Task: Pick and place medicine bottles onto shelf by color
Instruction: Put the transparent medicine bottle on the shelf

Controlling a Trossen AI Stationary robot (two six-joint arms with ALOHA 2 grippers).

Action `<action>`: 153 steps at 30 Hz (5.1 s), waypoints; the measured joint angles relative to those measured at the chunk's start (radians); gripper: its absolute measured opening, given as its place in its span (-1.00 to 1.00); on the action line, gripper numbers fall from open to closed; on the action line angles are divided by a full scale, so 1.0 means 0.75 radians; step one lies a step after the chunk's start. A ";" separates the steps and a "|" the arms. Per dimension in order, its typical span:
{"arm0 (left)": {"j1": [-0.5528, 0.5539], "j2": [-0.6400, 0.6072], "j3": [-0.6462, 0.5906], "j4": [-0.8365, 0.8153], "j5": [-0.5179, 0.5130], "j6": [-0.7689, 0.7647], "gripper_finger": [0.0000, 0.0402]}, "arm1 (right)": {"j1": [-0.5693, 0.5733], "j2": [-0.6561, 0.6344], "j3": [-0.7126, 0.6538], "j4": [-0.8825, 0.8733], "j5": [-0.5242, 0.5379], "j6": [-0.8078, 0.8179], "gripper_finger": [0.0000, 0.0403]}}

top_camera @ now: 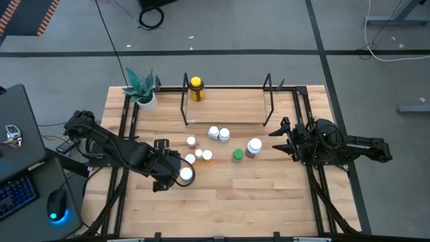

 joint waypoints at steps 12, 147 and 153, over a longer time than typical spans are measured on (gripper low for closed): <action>0.002 0.010 -0.050 -0.105 -0.021 -0.084 0.30 | 0.000 0.000 0.000 0.000 0.000 0.000 0.28; 0.409 0.092 -0.206 0.595 0.417 0.424 0.16 | 0.000 0.001 0.000 0.021 0.000 0.000 0.28; 0.422 0.092 -0.206 0.595 0.439 0.372 0.50 | 0.000 0.001 0.000 0.021 0.000 0.000 0.28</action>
